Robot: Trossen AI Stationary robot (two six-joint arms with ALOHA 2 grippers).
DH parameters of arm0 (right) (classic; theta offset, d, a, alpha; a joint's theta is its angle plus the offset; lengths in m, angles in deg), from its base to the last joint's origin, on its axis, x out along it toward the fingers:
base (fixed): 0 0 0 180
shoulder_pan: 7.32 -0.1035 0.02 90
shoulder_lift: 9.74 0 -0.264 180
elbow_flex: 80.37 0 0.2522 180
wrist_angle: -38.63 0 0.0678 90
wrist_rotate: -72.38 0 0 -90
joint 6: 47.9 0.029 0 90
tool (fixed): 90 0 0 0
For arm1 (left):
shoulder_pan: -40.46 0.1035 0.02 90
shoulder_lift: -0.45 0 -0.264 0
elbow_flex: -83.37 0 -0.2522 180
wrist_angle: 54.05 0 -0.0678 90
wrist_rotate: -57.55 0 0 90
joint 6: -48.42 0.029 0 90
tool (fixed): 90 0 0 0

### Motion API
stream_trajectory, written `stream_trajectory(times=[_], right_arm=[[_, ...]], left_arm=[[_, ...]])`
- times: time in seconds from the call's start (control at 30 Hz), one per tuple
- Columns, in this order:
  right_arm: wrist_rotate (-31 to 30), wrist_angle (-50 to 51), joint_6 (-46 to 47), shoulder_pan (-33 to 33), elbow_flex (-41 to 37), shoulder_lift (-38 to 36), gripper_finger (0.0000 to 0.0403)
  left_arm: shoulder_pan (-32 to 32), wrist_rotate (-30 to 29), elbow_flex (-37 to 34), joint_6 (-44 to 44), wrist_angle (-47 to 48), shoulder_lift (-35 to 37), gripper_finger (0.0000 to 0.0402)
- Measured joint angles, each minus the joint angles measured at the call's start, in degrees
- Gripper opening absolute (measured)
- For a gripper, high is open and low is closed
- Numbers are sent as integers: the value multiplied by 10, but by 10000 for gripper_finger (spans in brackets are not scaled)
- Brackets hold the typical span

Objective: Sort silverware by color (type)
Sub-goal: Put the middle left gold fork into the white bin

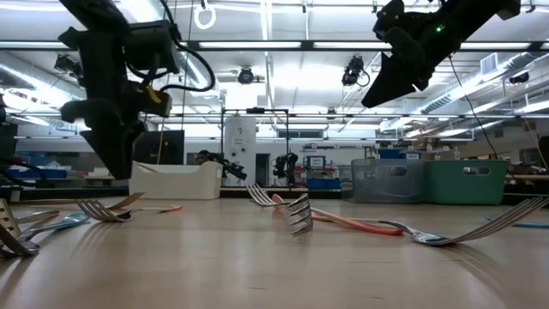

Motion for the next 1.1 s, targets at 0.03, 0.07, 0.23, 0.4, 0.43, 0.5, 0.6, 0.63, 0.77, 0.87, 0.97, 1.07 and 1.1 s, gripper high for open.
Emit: stream_trajectory(times=[0.03,0.07,0.23,0.4,0.43,0.5,0.6,0.63,0.77,0.87,0.97,1.07,1.1], right_arm=[[0,-1,-3,0,0,0,116],[0,0,-7,0,0,0,116],[0,-2,-12,0,0,0,116],[1,-4,-23,0,0,0,116],[1,-5,-25,0,0,0,116],[1,-8,-28,0,0,0,116],[1,-17,-39,0,0,0,116],[1,-20,-42,0,0,0,116],[1,-33,-52,0,0,0,116],[1,-37,-56,0,0,0,116],[1,-39,-59,3,0,0,116],[2,-39,-61,10,0,0,116],[2,-38,-64,12,0,0,116]], left_arm=[[-5,7,0,-4,2,0,142],[-10,10,0,-10,4,0,142],[-32,36,0,-29,7,0,142],[-56,45,0,-36,7,-2,142],[-61,46,0,-37,7,-2,142],[-69,46,0,-37,7,-2,142],[-75,46,0,-39,7,-2,142],[-77,46,0,-40,7,-2,142],[-77,47,0,-46,11,-2,142],[-77,46,0,-65,15,-2,142],[-77,47,6,-87,23,-3,142],[-77,46,26,-102,29,-3,142],[-77,46,34,-102,34,-3,142]])
